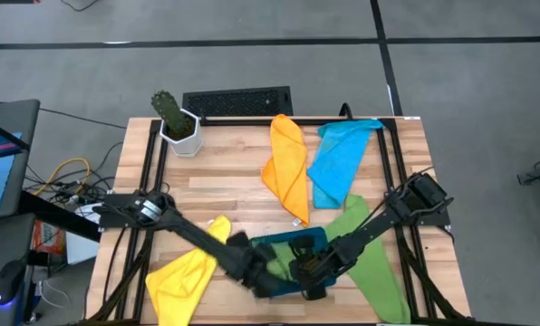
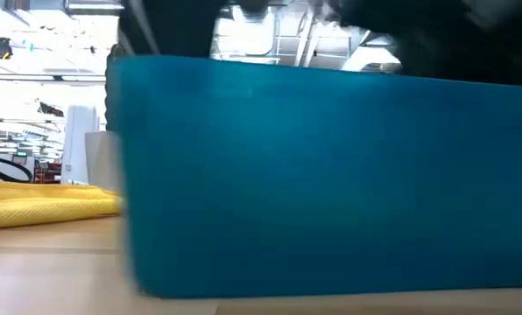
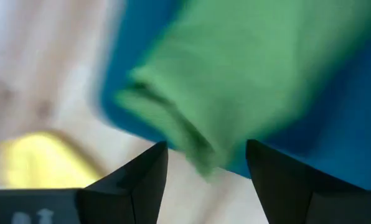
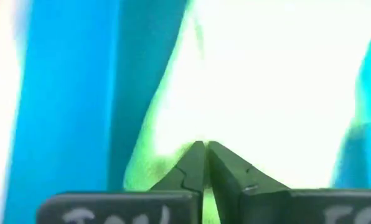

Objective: Fold microfiber towels
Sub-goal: Put the folded green microfiber towel into the blue bin

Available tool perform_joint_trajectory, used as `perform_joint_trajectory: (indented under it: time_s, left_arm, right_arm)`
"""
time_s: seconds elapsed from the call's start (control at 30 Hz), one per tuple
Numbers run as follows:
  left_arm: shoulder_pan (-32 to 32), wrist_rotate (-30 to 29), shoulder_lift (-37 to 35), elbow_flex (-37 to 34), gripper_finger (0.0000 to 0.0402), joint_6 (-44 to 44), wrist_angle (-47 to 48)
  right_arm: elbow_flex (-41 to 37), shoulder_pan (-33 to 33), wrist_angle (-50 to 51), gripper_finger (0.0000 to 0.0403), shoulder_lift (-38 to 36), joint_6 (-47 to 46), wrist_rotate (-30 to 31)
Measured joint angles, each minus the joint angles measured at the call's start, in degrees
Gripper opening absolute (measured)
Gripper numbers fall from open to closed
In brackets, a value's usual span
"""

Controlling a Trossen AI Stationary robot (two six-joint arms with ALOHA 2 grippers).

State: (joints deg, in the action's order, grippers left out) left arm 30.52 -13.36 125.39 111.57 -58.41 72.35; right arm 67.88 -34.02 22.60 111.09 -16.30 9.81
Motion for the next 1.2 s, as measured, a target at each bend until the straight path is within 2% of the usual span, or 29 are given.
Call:
perform_joint_trajectory:
  time_s: [0.1,0.2,0.33,0.5,0.6,0.77,0.97,1.2]
  left_arm:
    - [2.07,-2.38,-0.30,0.15,0.0209,0.54,-4.84]
    - [1.78,-6.83,0.15,-0.04,0.0209,-0.80,-5.18]
    - [1.37,-7.29,-0.81,0.84,0.0209,-0.77,-2.71]
    - [2.55,-6.26,-2.57,1.83,0.0206,4.81,-11.74]
    - [2.56,-6.39,-1.65,0.00,0.0191,5.49,-9.78]
    - [1.59,-3.25,-1.64,-6.06,0.0151,9.74,-18.43]
    - [1.29,-2.92,-1.89,-11.34,0.0109,9.06,-21.39]
    - [1.20,-2.46,-1.65,-12.27,0.0074,9.55,-20.69]
  right_arm:
    - [-0.69,-0.50,-0.45,0.0034,-0.04,-0.08,-0.71]
    - [-2.68,-0.92,-2.70,0.0022,-0.12,-1.58,-1.66]
    - [-3.04,-0.80,-0.49,0.0015,-0.15,-3.12,-1.60]
    - [-3.17,-0.40,1.70,0.0023,-0.99,-3.19,-1.34]
    - [-3.24,-0.35,3.51,0.0026,-1.31,-3.19,-1.18]
    - [-3.22,-0.33,7.10,0.0016,-1.43,-2.99,-2.07]
    - [-3.46,-0.35,11.28,0.0023,-3.14,-4.47,-3.52]
    - [-3.46,-0.43,21.44,0.0013,-8.14,-4.30,-1.98]
